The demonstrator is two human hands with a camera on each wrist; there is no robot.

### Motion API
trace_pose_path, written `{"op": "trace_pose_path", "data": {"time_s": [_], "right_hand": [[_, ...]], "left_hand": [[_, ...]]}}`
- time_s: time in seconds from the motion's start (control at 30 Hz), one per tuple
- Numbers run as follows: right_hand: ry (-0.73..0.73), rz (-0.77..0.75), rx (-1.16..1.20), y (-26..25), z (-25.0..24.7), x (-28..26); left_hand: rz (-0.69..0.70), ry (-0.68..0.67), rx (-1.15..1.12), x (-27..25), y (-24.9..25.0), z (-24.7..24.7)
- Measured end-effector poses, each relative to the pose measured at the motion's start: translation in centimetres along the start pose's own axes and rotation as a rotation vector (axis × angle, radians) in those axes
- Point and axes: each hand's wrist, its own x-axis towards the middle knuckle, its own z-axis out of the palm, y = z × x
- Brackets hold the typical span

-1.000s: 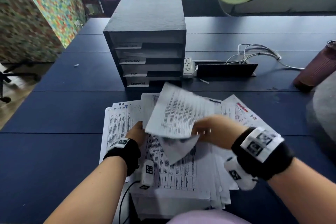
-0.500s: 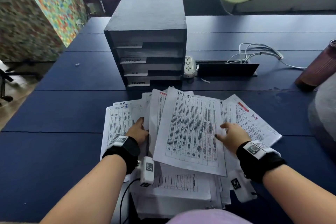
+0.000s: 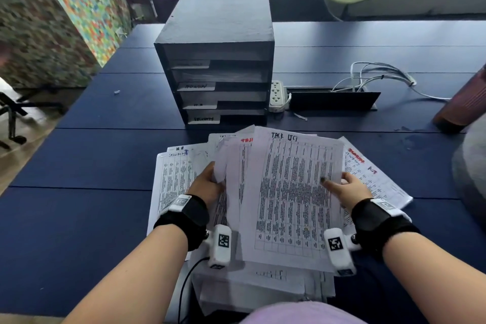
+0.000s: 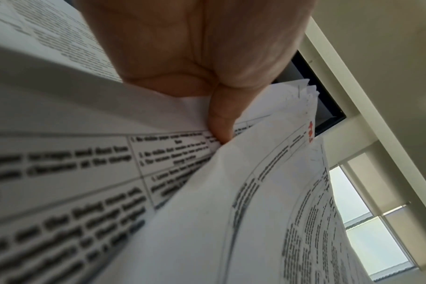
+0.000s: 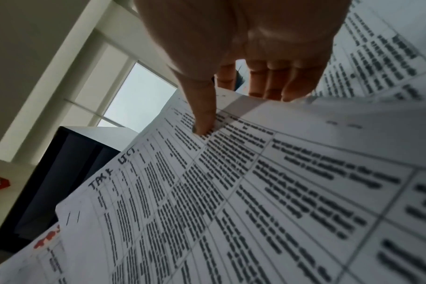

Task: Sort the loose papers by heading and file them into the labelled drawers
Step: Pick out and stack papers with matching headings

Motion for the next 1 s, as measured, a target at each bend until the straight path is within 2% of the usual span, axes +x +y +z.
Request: {"op": "trace_pose_path", "data": {"time_s": [0.07, 0.33, 0.53, 0.77, 1.0], "right_hand": [[-0.017, -0.034, 0.051, -0.5, 0.0, -0.2], [-0.087, -0.151, 0.003, -2.1, 1.2, -1.5], [-0.044, -0.087, 0.023, -1.1, 0.8, -0.3], [0.04, -0.042, 0.164, -1.0, 0.3, 0.4], [0.049, -0.043, -0.04, -2.1, 2.5, -0.3]], "left_hand": [[0.005, -0.001, 0.023, 0.0, 0.2, 0.1], [0.0, -0.029, 0.008, 0.2, 0.3, 0.6], [0.007, 0.011, 0.075, 0.3, 0.0, 0.7], [-0.016, 0.037, -0.063, 0.8, -0.7, 0.8], [0.074, 0.065, -0.146, -0.2, 0.9, 1.5]]}}
